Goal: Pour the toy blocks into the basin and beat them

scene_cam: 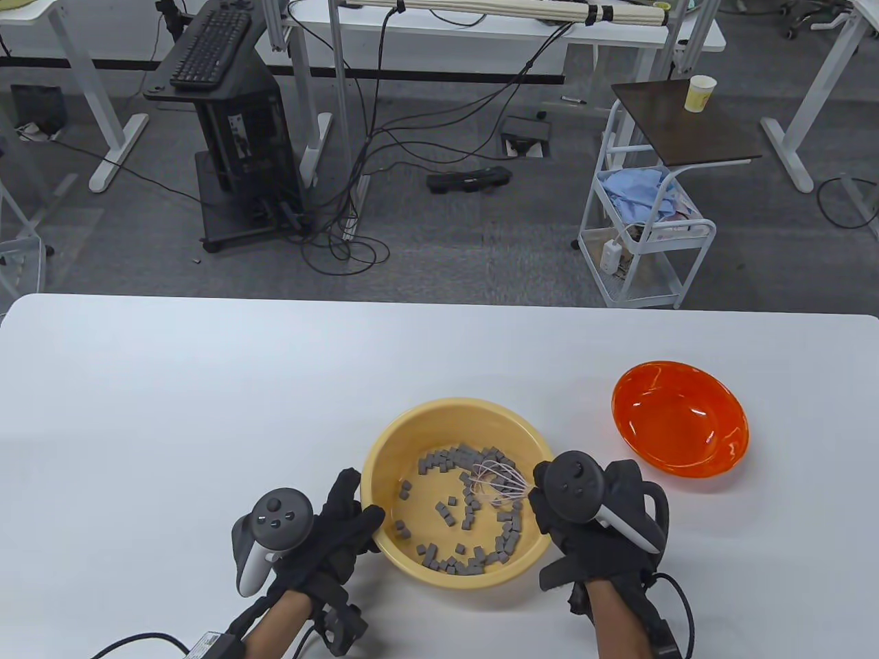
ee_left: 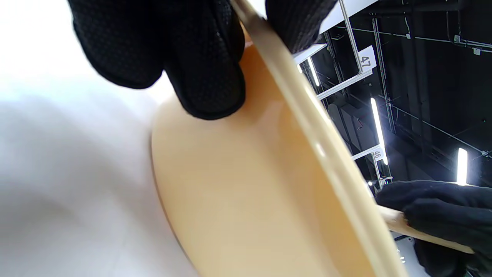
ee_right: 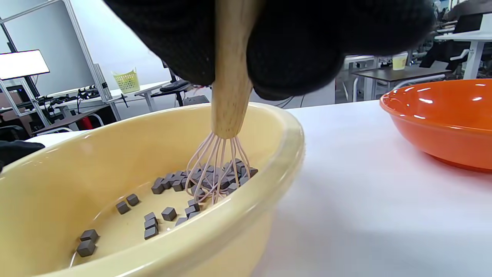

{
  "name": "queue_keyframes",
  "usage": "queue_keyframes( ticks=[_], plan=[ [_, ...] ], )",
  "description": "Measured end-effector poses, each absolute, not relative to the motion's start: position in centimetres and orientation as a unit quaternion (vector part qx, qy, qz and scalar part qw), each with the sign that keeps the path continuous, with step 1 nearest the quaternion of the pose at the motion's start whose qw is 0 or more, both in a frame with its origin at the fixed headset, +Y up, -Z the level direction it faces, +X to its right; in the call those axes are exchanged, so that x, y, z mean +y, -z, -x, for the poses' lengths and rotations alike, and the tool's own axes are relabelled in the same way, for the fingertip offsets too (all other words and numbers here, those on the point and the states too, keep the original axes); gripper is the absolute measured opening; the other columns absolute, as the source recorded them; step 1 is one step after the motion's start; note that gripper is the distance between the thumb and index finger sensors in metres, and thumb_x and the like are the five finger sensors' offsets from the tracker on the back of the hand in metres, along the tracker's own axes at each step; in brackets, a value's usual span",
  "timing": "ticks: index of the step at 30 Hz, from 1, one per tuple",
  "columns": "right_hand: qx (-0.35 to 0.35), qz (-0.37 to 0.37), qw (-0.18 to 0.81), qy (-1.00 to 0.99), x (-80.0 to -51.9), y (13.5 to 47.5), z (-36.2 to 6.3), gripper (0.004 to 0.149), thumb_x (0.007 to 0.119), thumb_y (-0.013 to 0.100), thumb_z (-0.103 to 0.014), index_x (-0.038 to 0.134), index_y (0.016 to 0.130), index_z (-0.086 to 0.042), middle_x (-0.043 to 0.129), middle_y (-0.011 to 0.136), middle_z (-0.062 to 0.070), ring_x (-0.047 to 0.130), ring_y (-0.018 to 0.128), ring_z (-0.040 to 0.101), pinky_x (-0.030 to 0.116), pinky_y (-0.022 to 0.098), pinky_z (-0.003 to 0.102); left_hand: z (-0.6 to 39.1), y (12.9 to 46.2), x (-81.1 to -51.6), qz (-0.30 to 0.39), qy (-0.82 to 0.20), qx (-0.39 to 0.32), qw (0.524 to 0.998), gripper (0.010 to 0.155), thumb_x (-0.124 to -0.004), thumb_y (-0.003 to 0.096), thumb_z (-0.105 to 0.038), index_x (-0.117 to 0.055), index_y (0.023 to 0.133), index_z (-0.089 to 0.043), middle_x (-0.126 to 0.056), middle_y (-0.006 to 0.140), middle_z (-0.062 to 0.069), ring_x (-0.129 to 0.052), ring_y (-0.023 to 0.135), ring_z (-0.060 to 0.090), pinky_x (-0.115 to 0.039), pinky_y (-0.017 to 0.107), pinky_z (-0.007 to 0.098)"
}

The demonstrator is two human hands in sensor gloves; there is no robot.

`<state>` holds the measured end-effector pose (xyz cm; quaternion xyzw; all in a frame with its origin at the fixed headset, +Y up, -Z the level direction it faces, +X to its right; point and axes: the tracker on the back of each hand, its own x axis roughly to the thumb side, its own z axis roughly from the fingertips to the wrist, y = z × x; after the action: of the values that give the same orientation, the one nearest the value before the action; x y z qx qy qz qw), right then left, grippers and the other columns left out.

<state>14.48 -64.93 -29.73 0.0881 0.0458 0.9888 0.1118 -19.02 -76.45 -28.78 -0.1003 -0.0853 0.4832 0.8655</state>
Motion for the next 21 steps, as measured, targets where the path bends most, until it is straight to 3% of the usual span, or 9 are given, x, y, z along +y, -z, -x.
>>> queue_keyframes(
  ticks=[3,6,10,15,21],
  plan=[
    [0.033,-0.111,0.116,-0.986,-65.6,29.9,-13.5,0.048,0.079,0.069,-0.024,0.067,0.108,0.001,0.069,0.102,0.035,0.088,0.05,0.035,0.08,0.038,0.045,19.0,28.8,-76.4,0.1,-0.483,-0.086,0.866,0.075,-0.068,0.069,-0.031,-0.027,0.115,0.011,-0.078,0.093,0.025,-0.103,0.069,0.019,-0.085,0.057,0.051],
    [0.114,-0.177,0.17,-0.963,-66.4,30.0,-12.1,0.056,0.077,0.069,-0.016,0.05,0.114,0.003,0.051,0.11,0.039,0.082,0.063,0.04,0.077,0.048,0.049,19.0,28.8,-76.5,0.1,-0.484,-0.086,0.865,0.074,-0.068,0.0689,-0.031,-0.028,0.115,0.01,-0.078,0.093,0.025,-0.103,0.069,0.019,-0.085,0.057,0.051],
    [0.134,-0.235,0.204,-0.941,-66.7,29.7,-10.7,0.057,0.075,0.068,-0.01,0.044,0.114,0.004,0.036,0.113,0.042,0.075,0.077,0.047,0.072,0.06,0.056,19.0,28.7,-76.4,0.1,-0.485,-0.085,0.865,0.074,-0.068,0.0689,-0.031,-0.028,0.115,0.011,-0.078,0.093,0.025,-0.103,0.069,0.019,-0.085,0.057,0.051],
    [0.134,-0.299,0.216,-0.92,-65.8,28.9,-9.5,0.045,0.078,0.067,-0.011,0.064,0.109,-0.002,0.054,0.113,0.036,0.083,0.076,0.048,0.077,0.06,0.056,19.0,28.8,-76.4,0.1,-0.485,-0.085,0.865,0.074,-0.068,0.0689,-0.031,-0.029,0.115,0.01,-0.078,0.093,0.025,-0.103,0.069,0.018,-0.085,0.057,0.051],
    [0.13,-0.313,0.235,-0.911,-63.8,28.2,-10.6,0.038,0.078,0.067,-0.015,0.073,0.104,-0.005,0.066,0.111,0.032,0.09,0.065,0.043,0.081,0.052,0.052,19.0,28.7,-76.4,0.099,-0.485,-0.084,0.865,0.074,-0.068,0.0689,-0.032,-0.029,0.115,0.011,-0.079,0.092,0.025,-0.103,0.069,0.018,-0.086,0.057,0.05]
  ],
)
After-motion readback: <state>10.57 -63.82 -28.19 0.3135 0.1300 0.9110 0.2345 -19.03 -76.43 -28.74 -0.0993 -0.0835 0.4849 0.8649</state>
